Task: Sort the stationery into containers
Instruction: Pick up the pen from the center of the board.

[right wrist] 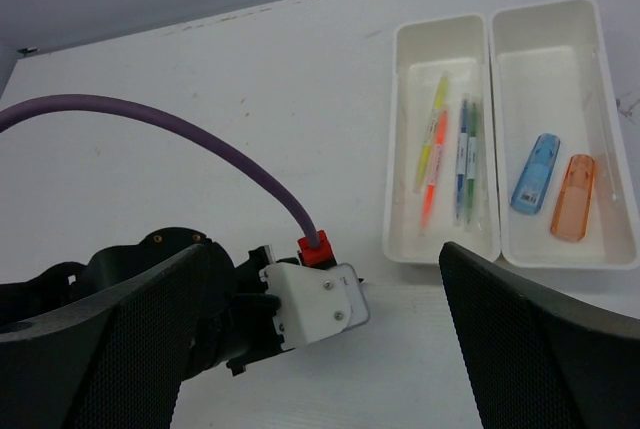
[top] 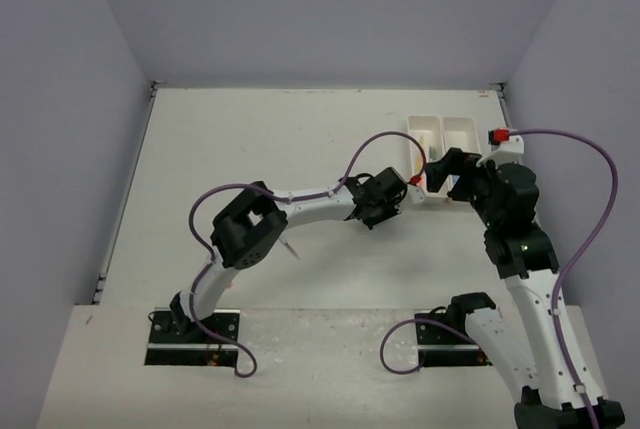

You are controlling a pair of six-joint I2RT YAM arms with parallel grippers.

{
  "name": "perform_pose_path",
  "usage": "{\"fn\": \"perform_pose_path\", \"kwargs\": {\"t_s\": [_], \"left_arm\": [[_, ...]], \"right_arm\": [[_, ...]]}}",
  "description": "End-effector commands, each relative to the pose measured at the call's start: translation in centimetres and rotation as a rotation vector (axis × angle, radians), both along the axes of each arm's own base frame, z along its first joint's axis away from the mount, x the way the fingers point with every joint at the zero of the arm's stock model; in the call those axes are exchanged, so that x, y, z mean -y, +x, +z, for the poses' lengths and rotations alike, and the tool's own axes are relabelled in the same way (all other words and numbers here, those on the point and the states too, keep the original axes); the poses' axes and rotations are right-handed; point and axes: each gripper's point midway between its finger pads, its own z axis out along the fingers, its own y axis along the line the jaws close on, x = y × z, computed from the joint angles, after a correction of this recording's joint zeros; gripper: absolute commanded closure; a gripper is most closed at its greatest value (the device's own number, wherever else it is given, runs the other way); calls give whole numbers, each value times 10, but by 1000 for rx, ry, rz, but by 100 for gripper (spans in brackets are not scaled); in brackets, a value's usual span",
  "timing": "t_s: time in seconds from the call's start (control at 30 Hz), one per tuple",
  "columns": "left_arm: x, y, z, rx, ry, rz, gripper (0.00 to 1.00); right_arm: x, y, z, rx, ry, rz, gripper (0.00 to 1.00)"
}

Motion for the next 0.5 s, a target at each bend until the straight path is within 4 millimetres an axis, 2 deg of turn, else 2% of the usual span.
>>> {"fn": "perform_pose_path", "kwargs": {"t_s": [0.0, 0.03, 0.13, 0.23, 0.33, 0.4, 0.47], "left_arm": [[-20, -21, -36, -101, 108, -26, 96], [-23, -23, -37, -113, 112, -12, 100], [-32, -28, -32, -115, 96, 18, 100], [-40, -20, -11, -86, 42, 98, 100], [-48, 5, 26, -32, -80, 286, 100], [-51, 17, 66, -40, -252, 380, 100], [-53, 17, 100, -124, -465, 481, 100]], "right_arm": [[-6, -8, 22, 84, 37, 36, 1], [-6, -10, 26, 98, 42, 35, 1], [-6, -14, 32, 118, 53, 39, 1], [-10, -18, 36, 129, 75, 60, 1], [-18, -22, 36, 133, 96, 107, 1], [-35, -30, 36, 167, 118, 217, 1], [-59, -42, 38, 210, 169, 364, 1]]}}
